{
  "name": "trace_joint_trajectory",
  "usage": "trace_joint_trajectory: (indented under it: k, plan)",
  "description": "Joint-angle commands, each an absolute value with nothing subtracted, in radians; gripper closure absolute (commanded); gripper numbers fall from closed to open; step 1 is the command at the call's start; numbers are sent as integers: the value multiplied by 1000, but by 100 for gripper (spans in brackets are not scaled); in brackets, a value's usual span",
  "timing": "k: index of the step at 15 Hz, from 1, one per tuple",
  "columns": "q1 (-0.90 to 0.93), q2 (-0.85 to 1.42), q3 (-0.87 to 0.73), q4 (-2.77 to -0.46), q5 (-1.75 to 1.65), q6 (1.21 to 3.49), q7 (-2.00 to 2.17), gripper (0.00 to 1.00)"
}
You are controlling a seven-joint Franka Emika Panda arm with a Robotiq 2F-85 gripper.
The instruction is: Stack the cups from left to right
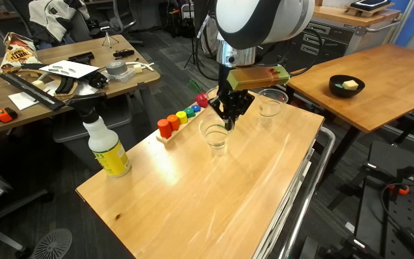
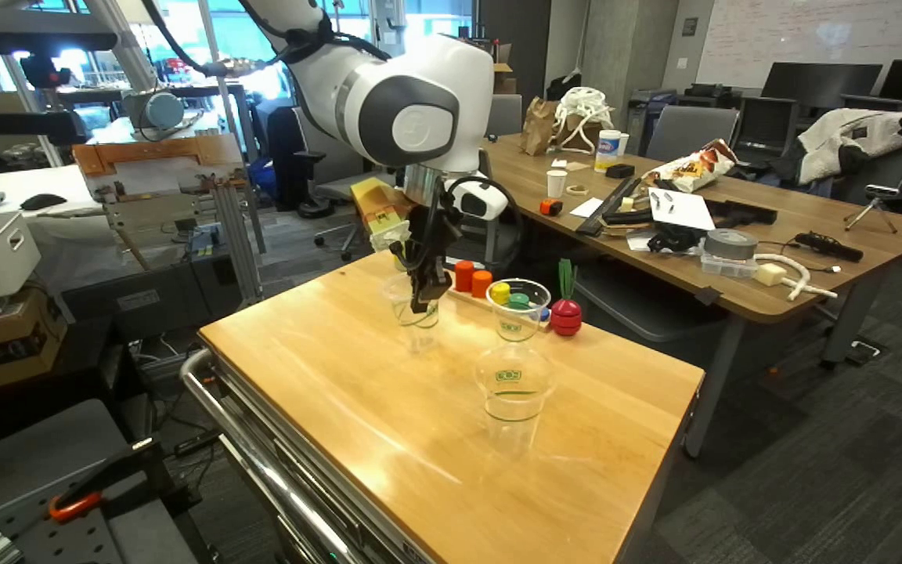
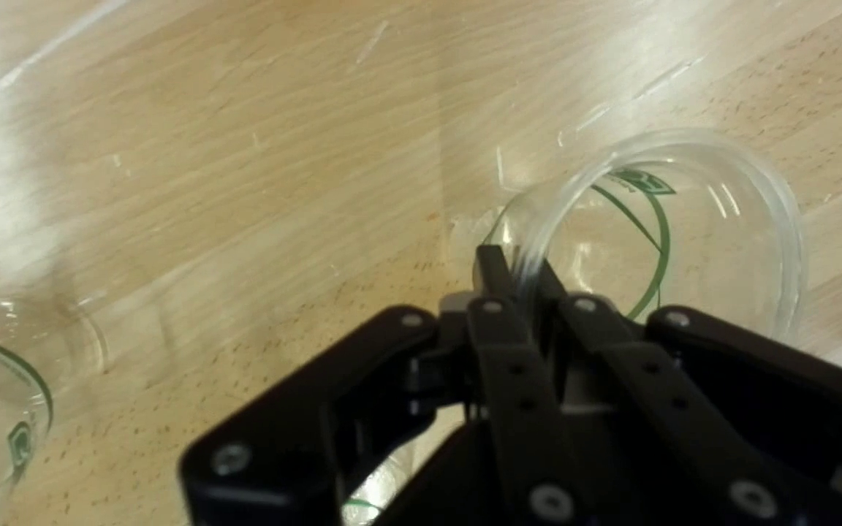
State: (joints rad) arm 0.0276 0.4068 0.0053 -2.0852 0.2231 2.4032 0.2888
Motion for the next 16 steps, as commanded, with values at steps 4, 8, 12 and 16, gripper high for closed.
trace_joint_trajectory:
  k: [4, 8, 12, 16]
  plan:
    - [-10, 377, 38, -2089, 332, 2391, 206, 98]
    - [-54, 311, 50, -2066, 445, 2320, 156, 97]
    - [-67, 219, 15, -2045, 466, 2284, 195, 98]
    - [-78, 174, -23, -2010, 452, 2258, 235, 98]
